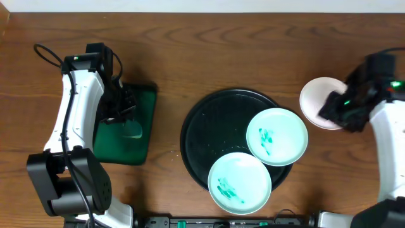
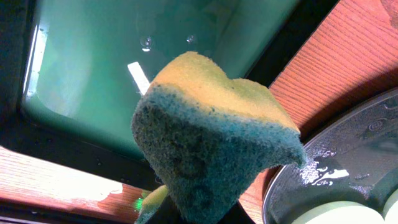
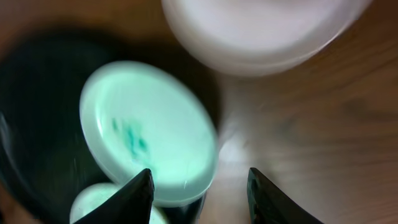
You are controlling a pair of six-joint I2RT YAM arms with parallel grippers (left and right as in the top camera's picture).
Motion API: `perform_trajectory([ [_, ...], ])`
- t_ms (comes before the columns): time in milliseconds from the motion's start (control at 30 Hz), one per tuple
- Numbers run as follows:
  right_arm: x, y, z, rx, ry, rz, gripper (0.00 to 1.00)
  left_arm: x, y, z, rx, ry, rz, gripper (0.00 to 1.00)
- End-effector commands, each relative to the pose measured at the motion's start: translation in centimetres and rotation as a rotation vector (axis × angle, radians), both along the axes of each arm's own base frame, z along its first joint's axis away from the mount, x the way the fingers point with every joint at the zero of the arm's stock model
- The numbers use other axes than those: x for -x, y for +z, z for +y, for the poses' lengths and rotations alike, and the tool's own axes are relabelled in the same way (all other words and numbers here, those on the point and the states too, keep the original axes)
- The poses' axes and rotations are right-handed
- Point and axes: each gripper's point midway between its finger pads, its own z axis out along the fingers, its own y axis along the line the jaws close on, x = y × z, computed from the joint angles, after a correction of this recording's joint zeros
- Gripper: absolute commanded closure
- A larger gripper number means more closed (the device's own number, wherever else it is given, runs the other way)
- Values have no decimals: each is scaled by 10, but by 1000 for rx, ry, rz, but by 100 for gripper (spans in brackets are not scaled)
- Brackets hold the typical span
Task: Clean dirty plates on tray and stack at the side
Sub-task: 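Grip the rim of the next green-smeared plate with the right gripper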
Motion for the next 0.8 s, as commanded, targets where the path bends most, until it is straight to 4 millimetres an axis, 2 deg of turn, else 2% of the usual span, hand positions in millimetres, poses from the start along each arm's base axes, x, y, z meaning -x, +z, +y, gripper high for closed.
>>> perform_trajectory([
  [0, 25, -21, 22, -52, 13, 59, 53, 2, -2, 2, 0, -9, 11, 93],
  [133, 46, -49, 28, -57, 13, 110, 52, 2, -2, 2, 1, -16, 9, 93],
  [233, 53, -65, 29, -61, -12, 127, 52, 2, -2, 2, 0, -16, 9, 93],
  [600, 44, -106, 35, -104, -83, 43, 57, 0, -2, 2, 0, -16, 1, 93],
  [767, 39, -115, 35, -105, -86, 0, 73, 0, -2, 2, 0, -16, 1, 93],
])
